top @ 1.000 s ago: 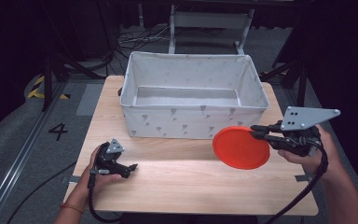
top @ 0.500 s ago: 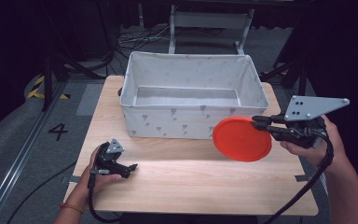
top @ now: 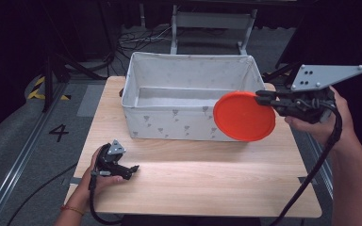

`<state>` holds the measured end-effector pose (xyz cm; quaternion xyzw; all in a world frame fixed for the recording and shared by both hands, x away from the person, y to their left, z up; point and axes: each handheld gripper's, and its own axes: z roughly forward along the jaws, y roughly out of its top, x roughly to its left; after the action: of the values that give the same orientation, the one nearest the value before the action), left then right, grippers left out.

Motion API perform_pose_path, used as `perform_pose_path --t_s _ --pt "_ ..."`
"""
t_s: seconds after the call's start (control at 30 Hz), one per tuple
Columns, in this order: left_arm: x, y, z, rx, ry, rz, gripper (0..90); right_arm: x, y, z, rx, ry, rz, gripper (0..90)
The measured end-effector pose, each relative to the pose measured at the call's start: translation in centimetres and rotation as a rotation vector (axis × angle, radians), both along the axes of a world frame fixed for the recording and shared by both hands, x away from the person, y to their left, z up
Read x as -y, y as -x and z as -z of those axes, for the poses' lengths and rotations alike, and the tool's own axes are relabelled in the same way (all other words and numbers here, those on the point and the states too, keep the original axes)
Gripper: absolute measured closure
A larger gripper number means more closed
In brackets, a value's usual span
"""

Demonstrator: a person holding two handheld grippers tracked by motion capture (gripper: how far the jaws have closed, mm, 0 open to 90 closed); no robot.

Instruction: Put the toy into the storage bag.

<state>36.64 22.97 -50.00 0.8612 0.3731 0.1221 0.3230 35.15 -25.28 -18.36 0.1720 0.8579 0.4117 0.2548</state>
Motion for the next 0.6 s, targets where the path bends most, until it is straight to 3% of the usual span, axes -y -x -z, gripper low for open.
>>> perform_pose_path --t_s 0.33,0.5,0.53,0.6 --pt "0.0 0.0 0.0 -0.001 -0.001 0.001 0.5 -0.6 -3.2 -2.7 0.037 -0.010 0.057 82.8" --pt "0.0 0.0 0.0 0.000 -0.005 0.001 0.6 -0.8 -5.3 -3.1 0.032 -0.021 0.094 82.8" --pt "0.0 0.0 0.0 0.001 -0.005 0.001 0.6 -1.0 -6.3 -3.0 0.029 -0.020 0.105 82.8" --pt "0.0 0.0 0.0 0.001 -0.005 0.002 0.6 -1.0 -6.7 -2.9 0.028 -0.020 0.112 82.8"
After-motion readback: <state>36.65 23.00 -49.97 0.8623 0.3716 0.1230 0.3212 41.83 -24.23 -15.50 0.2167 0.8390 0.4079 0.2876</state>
